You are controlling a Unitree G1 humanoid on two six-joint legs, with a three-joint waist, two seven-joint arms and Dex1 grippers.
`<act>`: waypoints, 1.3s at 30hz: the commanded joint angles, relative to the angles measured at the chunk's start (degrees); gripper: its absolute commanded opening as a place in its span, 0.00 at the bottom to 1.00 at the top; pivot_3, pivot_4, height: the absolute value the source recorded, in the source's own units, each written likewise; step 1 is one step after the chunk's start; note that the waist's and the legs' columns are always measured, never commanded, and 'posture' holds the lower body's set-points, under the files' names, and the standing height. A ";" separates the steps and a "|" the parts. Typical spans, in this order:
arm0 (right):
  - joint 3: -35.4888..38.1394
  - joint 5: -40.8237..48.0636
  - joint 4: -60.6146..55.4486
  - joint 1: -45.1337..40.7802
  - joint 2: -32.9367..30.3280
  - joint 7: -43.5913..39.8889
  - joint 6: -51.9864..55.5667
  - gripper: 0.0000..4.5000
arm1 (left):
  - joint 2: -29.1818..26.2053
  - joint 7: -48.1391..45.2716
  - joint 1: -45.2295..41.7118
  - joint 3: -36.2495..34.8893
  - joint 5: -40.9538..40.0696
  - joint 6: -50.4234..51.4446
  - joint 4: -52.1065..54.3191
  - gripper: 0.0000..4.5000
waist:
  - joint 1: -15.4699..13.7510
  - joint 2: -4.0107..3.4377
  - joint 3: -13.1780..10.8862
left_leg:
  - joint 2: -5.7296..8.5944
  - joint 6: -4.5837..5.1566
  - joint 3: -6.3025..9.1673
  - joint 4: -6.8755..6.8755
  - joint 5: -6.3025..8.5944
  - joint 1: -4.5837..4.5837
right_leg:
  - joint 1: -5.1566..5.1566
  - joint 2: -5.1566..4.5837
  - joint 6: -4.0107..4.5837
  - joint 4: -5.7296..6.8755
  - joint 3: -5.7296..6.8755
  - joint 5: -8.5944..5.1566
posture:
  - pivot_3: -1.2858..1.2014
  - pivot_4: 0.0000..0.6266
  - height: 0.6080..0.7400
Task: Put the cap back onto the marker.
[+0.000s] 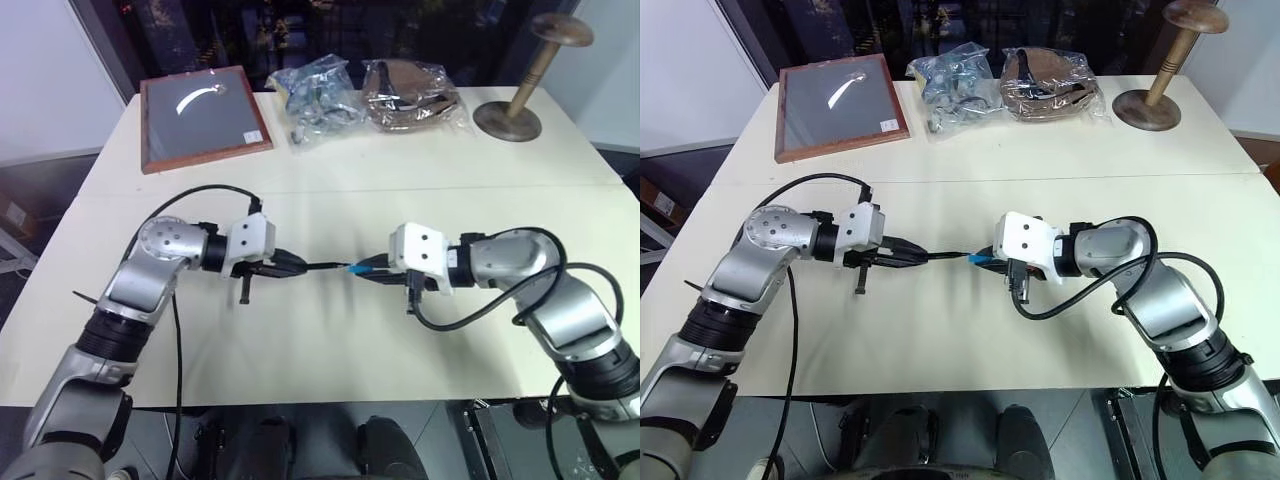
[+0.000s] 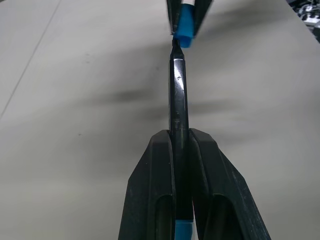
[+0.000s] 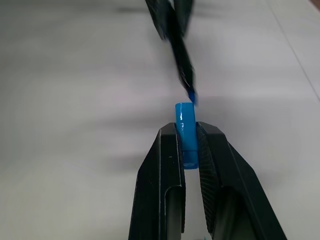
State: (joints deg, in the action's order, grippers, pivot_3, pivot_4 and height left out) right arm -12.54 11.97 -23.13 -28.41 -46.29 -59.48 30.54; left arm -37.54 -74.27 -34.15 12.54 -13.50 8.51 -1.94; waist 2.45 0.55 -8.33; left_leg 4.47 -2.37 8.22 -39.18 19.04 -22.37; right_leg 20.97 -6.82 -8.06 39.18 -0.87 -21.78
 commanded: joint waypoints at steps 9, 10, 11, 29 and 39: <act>1.35 0.70 -2.02 -1.14 -0.08 0.17 -0.06 0.00 | -0.20 -0.54 -0.52 -0.32 0.17 -0.42 1.75 0.00 | -0.01 0.00 0.00 | 0.00 0.00 0.00 0.00 0.00 0.00 | -0.01 0.00 0.00 0.00 0.00 0.00 | 0.52 0.24 1.00; 1.33 0.69 -2.13 -1.16 -0.11 0.15 -0.05 0.00 | -0.19 -0.61 -0.55 -0.28 0.31 -0.57 1.59 0.00 | 0.00 0.00 0.00 | 0.00 0.00 0.00 0.00 0.00 0.00 | -0.01 0.00 0.00 0.00 0.00 0.00 | 0.52 0.24 1.00; 1.32 0.68 -2.24 -1.15 -0.12 0.17 -0.02 0.00 | -0.20 -0.65 -0.54 -0.26 0.39 -0.68 1.50 0.00 | 0.00 0.00 0.00 | 0.00 0.00 0.00 0.00 0.00 0.00 | -0.01 0.00 0.00 0.00 0.00 0.00 | 0.52 0.24 1.00; 1.67 2.18 -5.20 -0.94 0.09 0.70 2.77 0.00 | 0.81 -1.04 -1.01 0.28 1.30 -1.21 0.97 0.00 | -0.01 0.00 0.00 | 0.00 0.00 0.00 0.00 0.00 0.00 | -0.01 0.00 0.00 0.00 0.00 0.00 | 0.52 0.24 1.00; 0.66 2.34 -5.60 -1.30 0.80 1.47 3.31 0.00 | 1.32 -1.15 -1.03 0.19 1.24 -0.81 1.65 0.00 | -0.02 0.00 0.00 | 0.00 0.00 0.00 0.00 0.00 0.00 | -0.01 0.00 0.00 0.00 0.00 0.00 | 0.52 0.24 1.00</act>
State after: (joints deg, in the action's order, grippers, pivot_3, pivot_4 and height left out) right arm -12.57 13.77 -26.43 -28.41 -46.05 -58.46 34.25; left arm -36.09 -75.19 -34.17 12.76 -11.89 8.05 -2.09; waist 2.43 0.55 -8.33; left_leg 4.47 -2.37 8.22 -39.18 19.04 -22.37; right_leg 20.97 -6.82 -8.06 39.19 -0.87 -21.78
